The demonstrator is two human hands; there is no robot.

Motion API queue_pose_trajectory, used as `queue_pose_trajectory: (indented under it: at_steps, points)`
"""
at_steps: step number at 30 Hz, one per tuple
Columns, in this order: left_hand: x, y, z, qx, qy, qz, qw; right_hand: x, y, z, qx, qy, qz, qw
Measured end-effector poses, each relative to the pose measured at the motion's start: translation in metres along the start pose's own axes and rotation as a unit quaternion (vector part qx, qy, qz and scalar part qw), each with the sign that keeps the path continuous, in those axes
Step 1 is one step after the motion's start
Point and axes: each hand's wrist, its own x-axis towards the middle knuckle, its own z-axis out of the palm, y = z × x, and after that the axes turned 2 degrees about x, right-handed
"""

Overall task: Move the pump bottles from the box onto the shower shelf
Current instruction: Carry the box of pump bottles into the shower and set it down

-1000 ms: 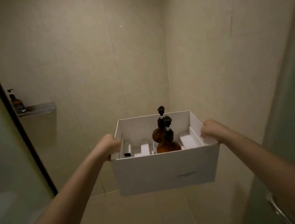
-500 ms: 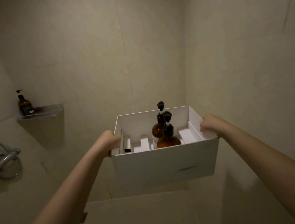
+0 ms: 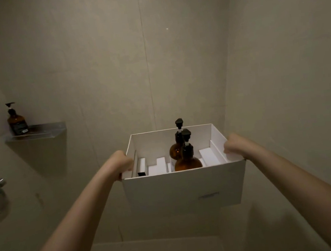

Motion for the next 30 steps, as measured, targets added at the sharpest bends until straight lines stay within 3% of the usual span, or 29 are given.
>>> queue_pose_trajectory:
  at_steps: [13, 24, 30]
  points:
    - [0.17, 0.005, -0.057, 0.034, 0.074, -0.033, 0.996, 0.176, -0.122, 0.04, 0.029, -0.036, -0.056, 0.997]
    - [0.222, -0.042, -0.125, 0.042, 0.154, -0.133, 0.978, 0.261, -0.243, 0.094, 0.019, -0.103, -0.17, 0.98]
    - [0.226, -0.077, -0.152, 0.024, 0.216, -0.206, 0.954, 0.293, -0.314, 0.145, 0.014, -0.169, -0.258, 0.951]
